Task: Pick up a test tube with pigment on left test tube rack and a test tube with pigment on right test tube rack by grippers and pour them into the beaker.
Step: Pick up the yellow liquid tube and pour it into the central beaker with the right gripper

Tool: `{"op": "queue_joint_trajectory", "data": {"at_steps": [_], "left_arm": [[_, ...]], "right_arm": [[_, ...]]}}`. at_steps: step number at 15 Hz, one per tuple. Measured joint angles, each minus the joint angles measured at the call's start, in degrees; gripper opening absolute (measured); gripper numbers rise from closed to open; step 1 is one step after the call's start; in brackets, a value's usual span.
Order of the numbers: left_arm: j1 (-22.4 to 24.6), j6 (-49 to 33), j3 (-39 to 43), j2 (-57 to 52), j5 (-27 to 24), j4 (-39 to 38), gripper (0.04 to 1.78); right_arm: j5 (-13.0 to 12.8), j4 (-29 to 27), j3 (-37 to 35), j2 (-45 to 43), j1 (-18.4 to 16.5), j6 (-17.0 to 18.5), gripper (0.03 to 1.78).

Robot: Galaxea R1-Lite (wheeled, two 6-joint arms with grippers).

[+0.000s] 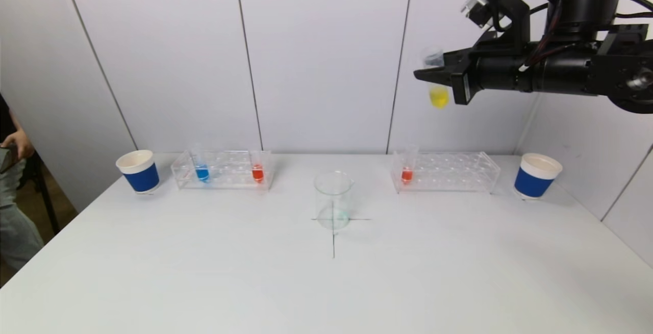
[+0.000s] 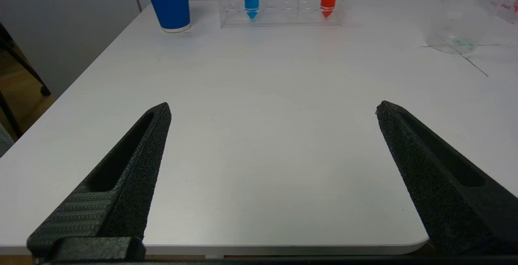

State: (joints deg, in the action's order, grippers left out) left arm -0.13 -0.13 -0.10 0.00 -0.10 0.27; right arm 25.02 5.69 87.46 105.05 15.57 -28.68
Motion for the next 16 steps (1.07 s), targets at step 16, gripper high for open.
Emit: {"op": "queue_joint_trajectory", "data": {"at_steps": [16], "left_arm": [[0.0, 0.0, 0.0, 0.0, 0.0, 0.0, 1.77]], "right_arm": [[2.8, 6.0, 2.1, 10.7, 8.2, -10.0, 0.50]]}}
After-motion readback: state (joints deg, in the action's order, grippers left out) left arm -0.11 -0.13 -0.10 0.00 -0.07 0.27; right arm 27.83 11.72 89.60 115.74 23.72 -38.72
